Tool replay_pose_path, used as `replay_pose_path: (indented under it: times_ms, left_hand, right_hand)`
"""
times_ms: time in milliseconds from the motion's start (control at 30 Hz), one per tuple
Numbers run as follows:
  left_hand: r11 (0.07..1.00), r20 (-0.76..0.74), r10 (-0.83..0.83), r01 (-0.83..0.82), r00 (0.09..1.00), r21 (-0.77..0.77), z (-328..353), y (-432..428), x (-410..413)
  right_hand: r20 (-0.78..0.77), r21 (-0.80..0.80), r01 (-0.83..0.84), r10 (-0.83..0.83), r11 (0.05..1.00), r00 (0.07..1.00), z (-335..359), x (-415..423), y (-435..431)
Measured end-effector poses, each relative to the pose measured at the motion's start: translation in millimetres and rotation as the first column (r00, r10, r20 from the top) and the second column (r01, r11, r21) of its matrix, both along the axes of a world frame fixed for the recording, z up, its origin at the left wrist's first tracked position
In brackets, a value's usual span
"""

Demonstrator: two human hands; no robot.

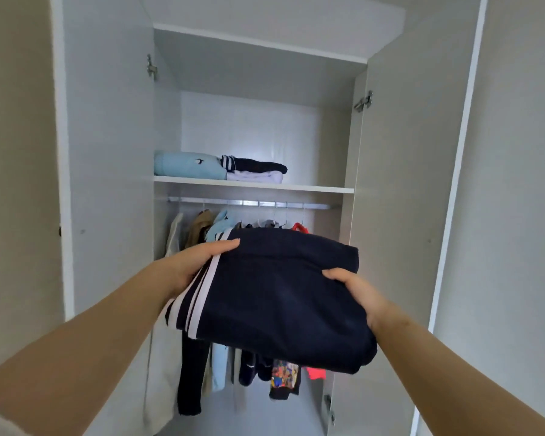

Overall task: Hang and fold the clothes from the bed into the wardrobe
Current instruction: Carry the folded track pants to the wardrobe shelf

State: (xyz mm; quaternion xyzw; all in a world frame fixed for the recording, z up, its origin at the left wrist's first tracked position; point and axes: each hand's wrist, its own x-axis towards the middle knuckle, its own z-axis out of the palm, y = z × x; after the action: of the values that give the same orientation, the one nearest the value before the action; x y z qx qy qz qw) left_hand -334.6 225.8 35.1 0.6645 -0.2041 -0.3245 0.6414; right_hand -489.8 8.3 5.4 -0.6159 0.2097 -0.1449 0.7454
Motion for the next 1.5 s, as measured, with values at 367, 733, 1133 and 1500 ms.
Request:
replay_pose_path:
  times_ms: [367,733,1133,1500]
  left_hand:
    - [0.979,0.094,0.166,-0.152,0.982,-0.134,44.4,-120.0,126.5]
    - [0.941,0.179,0.196,-0.133,0.964,-0.312,105.2,-154.2,277.6]
    - [0.915,0.333,0.265,-0.127,0.905,-0.384,208.6,-191.0,447.4]
    - [0.89,0.397,0.338,-0.152,0.853,-0.431,256.7,-236.5,512.0]
  right_hand:
    - [0.089,0.02,-0.131,0.128,0.991,0.988,54.8,139.5,-131.4]
    - [0.198,-0.222,-0.086,0.131,0.971,0.971,132.0,300.5,-173.8]
    - [0.279,-0.346,-0.054,0.158,0.937,0.947,234.5,471.1,-212.1]
    - [0.351,-0.468,-0.022,0.208,0.883,0.913,286.4,543.0,-258.1]
